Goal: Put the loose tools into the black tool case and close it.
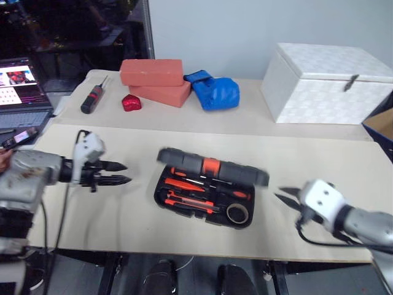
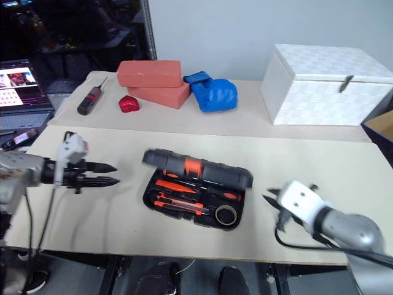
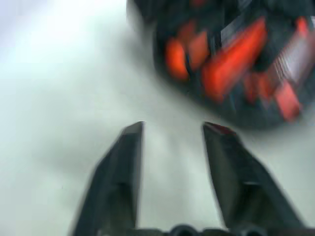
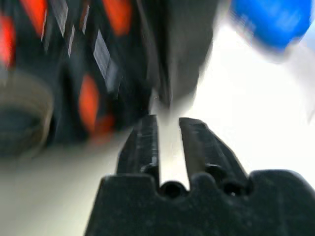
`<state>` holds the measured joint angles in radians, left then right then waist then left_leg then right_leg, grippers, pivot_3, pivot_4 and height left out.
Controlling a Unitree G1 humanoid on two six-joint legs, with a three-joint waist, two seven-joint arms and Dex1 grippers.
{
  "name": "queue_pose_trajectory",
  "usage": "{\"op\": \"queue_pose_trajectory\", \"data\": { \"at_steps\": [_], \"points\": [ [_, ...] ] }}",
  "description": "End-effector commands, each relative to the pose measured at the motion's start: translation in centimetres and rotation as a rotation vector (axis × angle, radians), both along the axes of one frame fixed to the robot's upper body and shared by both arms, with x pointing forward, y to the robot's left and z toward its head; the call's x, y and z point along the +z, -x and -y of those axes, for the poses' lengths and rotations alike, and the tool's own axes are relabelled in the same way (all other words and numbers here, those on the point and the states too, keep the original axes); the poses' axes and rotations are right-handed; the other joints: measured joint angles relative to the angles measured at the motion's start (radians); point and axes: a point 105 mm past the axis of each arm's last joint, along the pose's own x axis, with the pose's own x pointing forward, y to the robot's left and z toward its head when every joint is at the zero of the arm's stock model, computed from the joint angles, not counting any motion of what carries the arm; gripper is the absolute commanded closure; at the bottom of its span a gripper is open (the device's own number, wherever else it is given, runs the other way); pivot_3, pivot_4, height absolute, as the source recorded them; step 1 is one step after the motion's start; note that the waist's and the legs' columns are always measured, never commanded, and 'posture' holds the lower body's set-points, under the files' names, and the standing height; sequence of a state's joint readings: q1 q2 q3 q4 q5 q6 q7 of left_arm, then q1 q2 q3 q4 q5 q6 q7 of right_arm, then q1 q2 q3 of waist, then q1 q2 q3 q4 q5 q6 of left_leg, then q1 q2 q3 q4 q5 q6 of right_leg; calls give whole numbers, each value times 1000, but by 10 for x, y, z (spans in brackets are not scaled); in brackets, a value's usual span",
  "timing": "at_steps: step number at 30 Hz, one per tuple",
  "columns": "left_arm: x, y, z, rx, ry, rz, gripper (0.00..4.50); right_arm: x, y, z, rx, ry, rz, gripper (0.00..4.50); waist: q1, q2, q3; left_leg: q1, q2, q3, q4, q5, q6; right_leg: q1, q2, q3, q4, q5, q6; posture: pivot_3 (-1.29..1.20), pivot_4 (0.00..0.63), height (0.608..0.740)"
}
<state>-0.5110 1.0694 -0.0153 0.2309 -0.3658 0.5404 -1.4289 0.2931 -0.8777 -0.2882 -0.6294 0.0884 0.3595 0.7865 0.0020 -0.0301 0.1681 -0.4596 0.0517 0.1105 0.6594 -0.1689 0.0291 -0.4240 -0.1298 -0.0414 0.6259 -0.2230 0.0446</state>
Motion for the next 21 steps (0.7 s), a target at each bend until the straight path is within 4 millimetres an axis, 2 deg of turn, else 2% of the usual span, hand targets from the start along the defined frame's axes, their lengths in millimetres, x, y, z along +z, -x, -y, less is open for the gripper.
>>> {"op": "queue_pose_trajectory", "data": {
  "at_steps": [1,2,4,5,8,10,11,13,15,21],
  "points": [
    [25,13,8,-104,82,-78,1200,9,23,11,71,141,-13,3709,10,1,0,1,0,0,0,0,0,-1,0,0,0,-1,1,0,150,740],
    [28,16,15,-140,99,-81,1169,10,28,9,68,87,-42,3966,15,1,0,2,0,0,0,0,0,0,0,0,-2,-1,1,0,150,740],
    [32,18,32,-203,140,-76,1598,11,39,-9,105,-80,-116,4338,16,1,0,2,1,-2,0,-1,-1,0,-1,0,-2,-1,1,0,150,740],
    [33,19,37,-220,151,-79,1928,12,43,-15,120,-131,-142,4500,15,0,-1,2,2,-2,0,-1,-1,0,-1,0,-2,-1,1,0,150,740],
    [35,32,54,-313,167,-97,3014,9,58,-46,229,-262,-256,4500,10,-1,0,2,2,-3,0,0,-1,1,-1,0,-1,0,1,0,150,740],
    [35,41,66,-373,170,-103,3823,0,69,-68,306,-302,-347,4500,4,-1,-1,2,2,-3,0,0,0,1,-1,0,-1,0,0,0,150,740],
    [36,46,73,-408,169,-98,4325,-12,67,-77,307,-300,-394,4500,0,-1,-1,2,2,-3,0,0,0,1,-1,1,-1,0,0,0,150,740],
    [37,52,85,-454,173,-85,4468,-30,57,-88,287,-268,-417,4500,-4,-2,-1,2,2,-3,0,0,0,1,-1,1,-1,0,0,0,150,740],
    [39,56,92,-478,178,-76,4468,-37,39,-94,227,-280,-394,4500,-5,-2,0,2,1,-4,0,0,0,-1,-1,1,-1,0,0,0,150,740],
    [40,60,104,-475,199,-40,4468,-26,-28,-104,20,-398,-234,4500,-5,-2,0,1,0,-4,1,0,0,-1,-1,1,-1,0,-1,0,150,740]
  ]
}}
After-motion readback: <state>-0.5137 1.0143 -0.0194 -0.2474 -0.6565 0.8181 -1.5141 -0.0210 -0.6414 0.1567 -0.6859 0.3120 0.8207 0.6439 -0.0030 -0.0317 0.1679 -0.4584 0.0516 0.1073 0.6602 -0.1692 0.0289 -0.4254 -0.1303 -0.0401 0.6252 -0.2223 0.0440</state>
